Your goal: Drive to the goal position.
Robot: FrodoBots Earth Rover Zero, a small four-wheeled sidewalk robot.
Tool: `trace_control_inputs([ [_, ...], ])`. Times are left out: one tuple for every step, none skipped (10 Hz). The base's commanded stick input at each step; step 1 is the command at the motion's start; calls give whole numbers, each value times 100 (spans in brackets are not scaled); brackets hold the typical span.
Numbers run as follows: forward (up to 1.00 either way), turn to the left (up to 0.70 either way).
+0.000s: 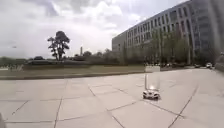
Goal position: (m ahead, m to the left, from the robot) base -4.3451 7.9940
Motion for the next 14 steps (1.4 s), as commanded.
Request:
trace_control_inputs([
  [-61,-25],
  [5,0],
  [6,0],
  [5,0],
  [5,0],
  [7,0],
  [8,0],
  [9,0],
  [8,0],
  [8,0],
  [65,25],
  [100,40],
  [100,40],
  [100,40],
])
